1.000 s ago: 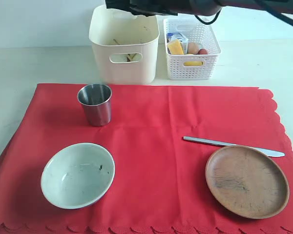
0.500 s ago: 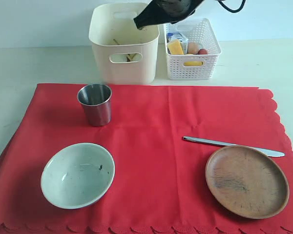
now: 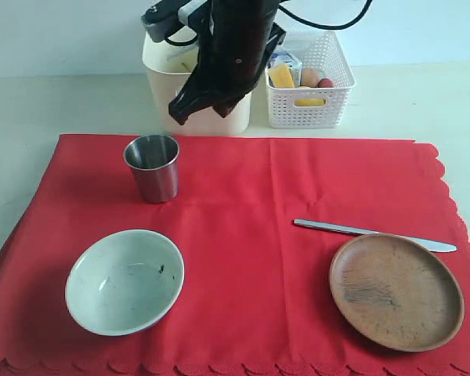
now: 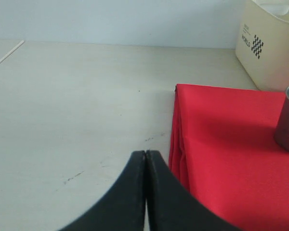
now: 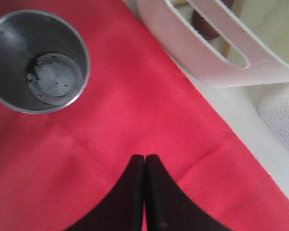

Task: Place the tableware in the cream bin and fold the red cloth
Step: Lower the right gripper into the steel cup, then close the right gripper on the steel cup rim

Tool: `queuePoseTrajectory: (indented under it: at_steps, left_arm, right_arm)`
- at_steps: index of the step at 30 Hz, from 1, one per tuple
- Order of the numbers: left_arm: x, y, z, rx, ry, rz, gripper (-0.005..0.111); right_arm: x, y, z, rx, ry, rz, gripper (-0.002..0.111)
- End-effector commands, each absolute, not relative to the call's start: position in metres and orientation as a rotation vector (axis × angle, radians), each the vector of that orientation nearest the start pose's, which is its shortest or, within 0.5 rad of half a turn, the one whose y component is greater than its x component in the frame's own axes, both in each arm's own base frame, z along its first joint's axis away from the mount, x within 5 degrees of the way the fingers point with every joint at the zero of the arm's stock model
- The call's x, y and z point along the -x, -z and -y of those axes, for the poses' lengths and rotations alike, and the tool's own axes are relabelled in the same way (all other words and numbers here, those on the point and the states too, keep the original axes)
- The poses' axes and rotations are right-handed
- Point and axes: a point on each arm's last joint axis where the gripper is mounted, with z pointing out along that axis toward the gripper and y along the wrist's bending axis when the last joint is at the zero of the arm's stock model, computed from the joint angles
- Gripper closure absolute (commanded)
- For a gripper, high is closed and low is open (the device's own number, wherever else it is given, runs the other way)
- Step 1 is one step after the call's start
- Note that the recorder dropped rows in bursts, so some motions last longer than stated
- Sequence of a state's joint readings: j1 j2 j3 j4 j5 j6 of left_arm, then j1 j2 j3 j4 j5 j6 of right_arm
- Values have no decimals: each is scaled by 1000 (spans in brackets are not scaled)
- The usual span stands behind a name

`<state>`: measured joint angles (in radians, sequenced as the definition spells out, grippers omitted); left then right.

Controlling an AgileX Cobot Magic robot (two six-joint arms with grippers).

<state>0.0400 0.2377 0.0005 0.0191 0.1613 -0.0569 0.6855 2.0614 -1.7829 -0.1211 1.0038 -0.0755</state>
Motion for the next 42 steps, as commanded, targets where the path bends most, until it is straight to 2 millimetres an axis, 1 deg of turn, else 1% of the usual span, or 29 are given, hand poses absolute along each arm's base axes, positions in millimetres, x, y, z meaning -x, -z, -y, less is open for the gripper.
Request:
queuePoseTrajectory:
  at_steps: [1,6,8,10,13,18,20,21,24,29,35,42]
  left_arm:
    - [-73,-183,-3,79,1,-1882,106]
    - [-73,-183,-3,79,1,-1882,106]
    - [-73,-183,-3,79,1,-1882,106]
    - [-73,-183,-3,79,1,-1882,106]
    - [-73,-183,-3,79,1,-1882,106]
    - [-73,-183,-3,79,1,-1882,106]
    - [-73,-183,-3,79,1,-1882,106]
    - [-73,-183,-3,79,1,-1882,106]
    - [-73,-183,-3,79,1,-1882,106]
    - [-73,-183,-3,79,1,-1882,106]
    - [-73,-183,-3,79,1,-1882,106]
    - [-73,-183,-3,79,1,-1882,106]
  right_arm:
    - [-352,-248,-283,1106,-94,-2516,108]
    - [-354,-235,-288,913,-166,-2621,108]
    - [-356,-229,-290,828,-183,-2652,105]
    - [-359,-224,-292,795,-193,-2649,98]
    - [-364,-219,-296,781,-221,-2612,83]
    - [-366,-223,-307,718,-374,-2549,60]
    - [-366,-223,-310,741,-414,-2526,55]
    - [-366,-223,-311,772,-426,-2513,54]
    - [-366,-211,-315,839,-435,-2513,54]
    - [-370,-189,-317,844,-416,-2543,54]
    - [-376,-175,-320,833,-409,-2525,54]
    - [-377,-158,-321,840,-400,-2558,54]
